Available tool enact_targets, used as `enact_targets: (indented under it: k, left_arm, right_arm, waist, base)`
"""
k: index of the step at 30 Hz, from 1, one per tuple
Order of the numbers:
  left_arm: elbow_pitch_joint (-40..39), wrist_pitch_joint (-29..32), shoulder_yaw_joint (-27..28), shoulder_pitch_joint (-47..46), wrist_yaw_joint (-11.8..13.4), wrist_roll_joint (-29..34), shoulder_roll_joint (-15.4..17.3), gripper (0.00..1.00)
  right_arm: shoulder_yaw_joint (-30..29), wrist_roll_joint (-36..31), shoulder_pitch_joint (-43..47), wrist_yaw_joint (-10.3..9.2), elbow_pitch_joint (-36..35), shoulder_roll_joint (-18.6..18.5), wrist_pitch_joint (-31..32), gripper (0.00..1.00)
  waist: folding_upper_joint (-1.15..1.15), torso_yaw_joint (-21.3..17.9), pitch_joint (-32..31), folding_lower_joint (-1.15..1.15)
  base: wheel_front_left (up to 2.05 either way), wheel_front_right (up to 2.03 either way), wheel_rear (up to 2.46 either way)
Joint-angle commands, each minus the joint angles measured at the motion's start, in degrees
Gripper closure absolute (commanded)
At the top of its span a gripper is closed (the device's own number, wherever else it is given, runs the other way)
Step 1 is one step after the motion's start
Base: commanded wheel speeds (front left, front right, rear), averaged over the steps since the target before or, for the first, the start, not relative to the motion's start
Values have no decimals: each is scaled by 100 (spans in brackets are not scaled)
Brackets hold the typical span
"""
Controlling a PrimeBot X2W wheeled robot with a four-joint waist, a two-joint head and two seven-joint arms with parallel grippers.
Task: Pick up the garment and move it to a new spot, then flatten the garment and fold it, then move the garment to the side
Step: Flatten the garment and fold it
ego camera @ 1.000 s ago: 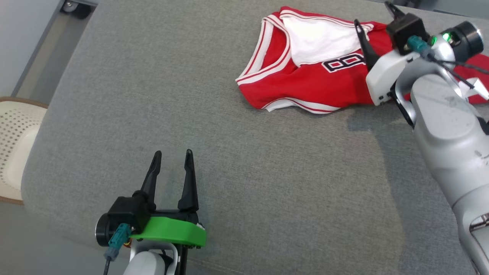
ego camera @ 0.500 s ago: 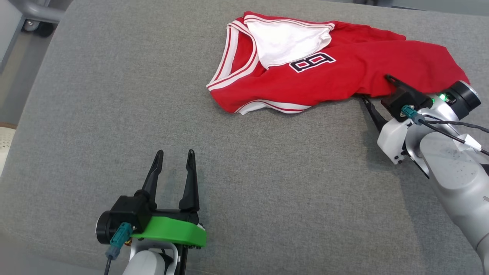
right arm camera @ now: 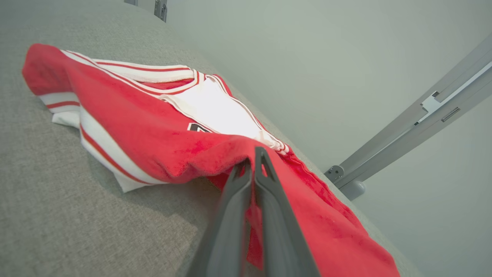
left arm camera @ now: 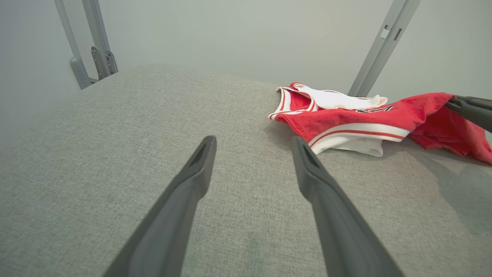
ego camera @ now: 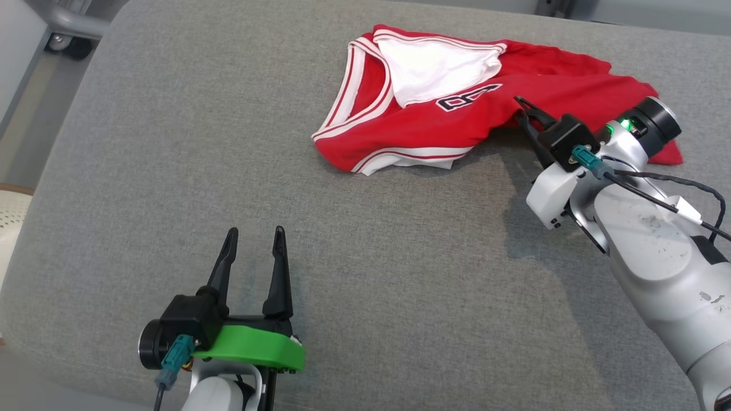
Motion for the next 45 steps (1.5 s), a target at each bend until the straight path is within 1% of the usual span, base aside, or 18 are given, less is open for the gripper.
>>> enact_targets:
  k: [1, 5, 12, 18, 21, 24, 27, 31, 36, 37, 38, 39, 40, 43, 45]
  left_arm:
    - [23, -1, 15, 78, -24, 72, 10, 0]
    - [41, -1, 38, 132, -29, 111, 10, 0]
    - [68, -1, 147, 286, -51, 188, 10, 0]
    - [37, -1, 140, 344, -107, 226, 10, 0]
    - [25, -1, 139, 336, -110, 215, 10, 0]
    - [23, -1, 102, 261, -128, 178, 10, 0]
    - [16, -1, 61, 167, -137, 149, 10, 0]
    - [13, -1, -7, 94, -121, 117, 10, 0]
    - [31, -1, -66, 30, -95, 95, 10, 0]
    - [44, -1, -93, 17, -100, 98, 9, 0]
    - [54, -1, -127, 0, -112, 101, 9, 0]
    - [62, -1, -161, -11, -126, 103, 9, 0]
    - [81, -1, -203, -18, -140, 104, 10, 0]
    - [145, -1, -329, -20, -161, 95, 9, 0]
    - [187, 0, -396, -22, -173, 96, 10, 0]
  right_arm:
    - [30, 83, 117, -2, -186, 4, -17, 100]
    - [73, 246, 285, -2, -922, -46, -18, 100]
    - [67, 355, 801, -2, -2263, -254, 43, 100]
    - [-64, 479, 1262, -2, -3340, -414, 455, 100]
    - [-151, 487, 1350, -2, -3543, -470, 695, 100]
    - [-234, 492, 1238, -2, -3282, -521, 871, 100]
    - [-335, 515, 1009, -2, -2667, -573, 951, 100]
    - [-499, 455, 626, -2, -1466, -621, 924, 100]
    - [-627, 423, 185, -2, -263, -464, 668, 100]
    - [-642, 422, 130, -2, -61, -441, 615, 80]
    - [-650, 422, 80, -2, 109, -421, 550, 56]
    - [-647, 433, 37, -2, 239, -399, 489, 8]
    - [-635, 461, 4, -2, 358, -377, 420, 0]
    - [-505, 564, -17, -2, 582, -338, 246, 0]
    - [-399, 675, 10, -2, 603, -354, 151, 0]
  waist:
    - [0, -178, -147, 0]
    - [0, -372, -316, 0]
    - [0, -626, -678, 0]
    - [0, -601, -757, 0]
    - [0, -510, -694, 0]
    - [0, -393, -609, 0]
    - [0, -280, -518, 0]
    - [0, -156, -385, 0]
    - [0, -110, -285, 0]
    - [0, -116, -277, 0]
    - [0, -126, -276, 0]
    - [0, -142, -279, 0]
    - [0, -168, -286, 0]
    - [0, -303, -341, 0]
    - [0, -423, -388, 0]
  base:
    - [0, 0, 0]
    - [0, 0, 0]
    - [0, 0, 0]
    - [0, 0, 0]
    - [0, 0, 0]
    - [0, 0, 0]
    - [0, 0, 0]
    - [0, 0, 0]
    - [0, 0, 0]
    - [0, 0, 0]
    - [0, 0, 0]
    - [0, 0, 0]
    - [0, 0, 0]
    - [0, 0, 0]
    - [0, 0, 0]
